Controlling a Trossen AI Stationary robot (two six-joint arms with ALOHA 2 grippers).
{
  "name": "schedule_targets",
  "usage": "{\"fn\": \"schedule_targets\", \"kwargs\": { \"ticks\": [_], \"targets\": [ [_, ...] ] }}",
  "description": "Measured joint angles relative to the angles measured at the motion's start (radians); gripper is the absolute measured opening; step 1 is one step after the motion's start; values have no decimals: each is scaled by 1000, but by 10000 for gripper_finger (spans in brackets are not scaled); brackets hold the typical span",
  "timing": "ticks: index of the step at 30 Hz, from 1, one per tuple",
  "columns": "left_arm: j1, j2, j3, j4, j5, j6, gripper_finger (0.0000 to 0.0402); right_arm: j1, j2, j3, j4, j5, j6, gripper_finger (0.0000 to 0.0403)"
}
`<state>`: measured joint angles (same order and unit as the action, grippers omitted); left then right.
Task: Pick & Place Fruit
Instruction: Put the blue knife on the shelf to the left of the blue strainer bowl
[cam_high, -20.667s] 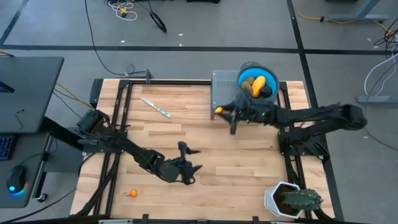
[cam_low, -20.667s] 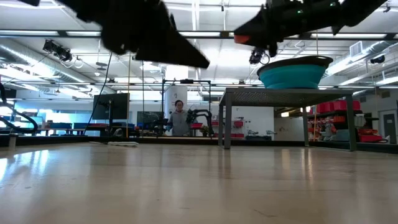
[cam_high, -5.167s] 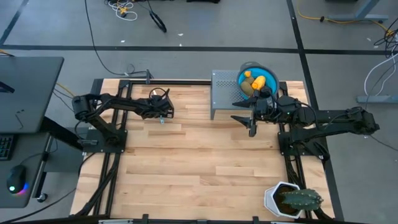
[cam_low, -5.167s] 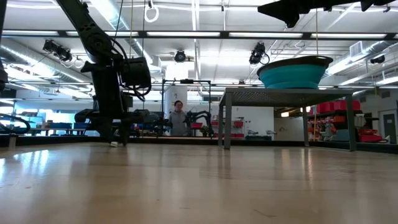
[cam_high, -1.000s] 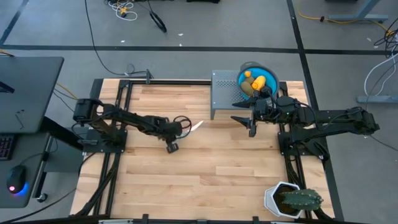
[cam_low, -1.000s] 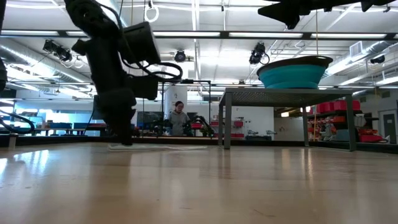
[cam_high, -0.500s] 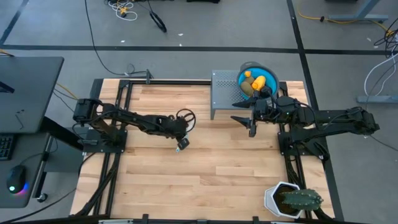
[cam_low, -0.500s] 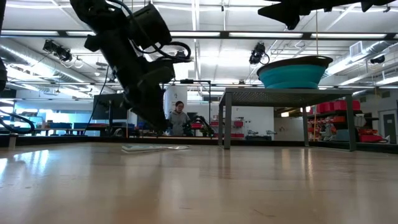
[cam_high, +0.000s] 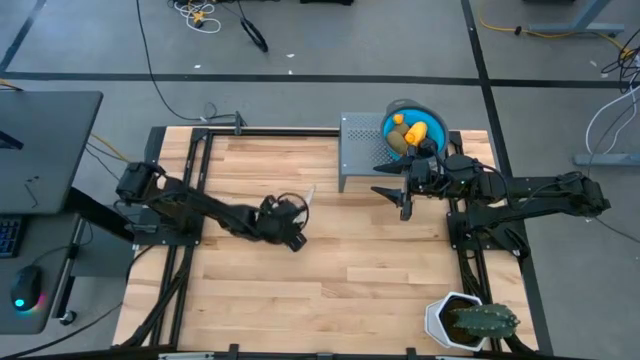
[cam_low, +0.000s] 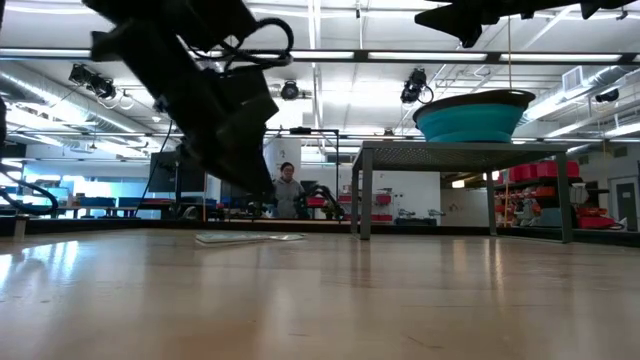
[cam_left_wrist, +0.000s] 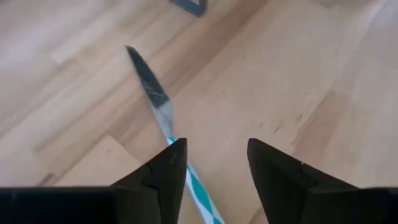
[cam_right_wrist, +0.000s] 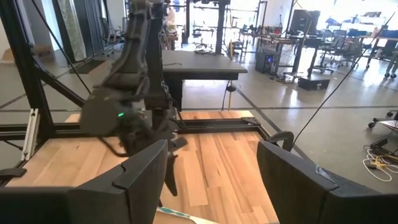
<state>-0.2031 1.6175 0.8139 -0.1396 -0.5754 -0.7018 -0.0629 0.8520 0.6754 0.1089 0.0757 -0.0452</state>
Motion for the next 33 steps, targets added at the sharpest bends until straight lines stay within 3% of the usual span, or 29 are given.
{"fn": "schedule_targets", "kwargs": {
  "ticks": [3, 7, 25, 33],
  "targets": [
    [-46, 33, 0, 8, -97, -53, 175, 0, 0, 0, 1, 0, 0, 259],
    [-71, 94, 1, 7, -142, -102, 163, 0, 0, 0, 4, 0, 3, 259],
    [-78, 210, 0, -6, -148, -242, 167, 0, 0, 0, 0, 0, 6, 259],
    [-112, 275, 4, 10, -209, -326, 167, 0, 0, 0, 0, 0, 7, 259]
  ]
}}
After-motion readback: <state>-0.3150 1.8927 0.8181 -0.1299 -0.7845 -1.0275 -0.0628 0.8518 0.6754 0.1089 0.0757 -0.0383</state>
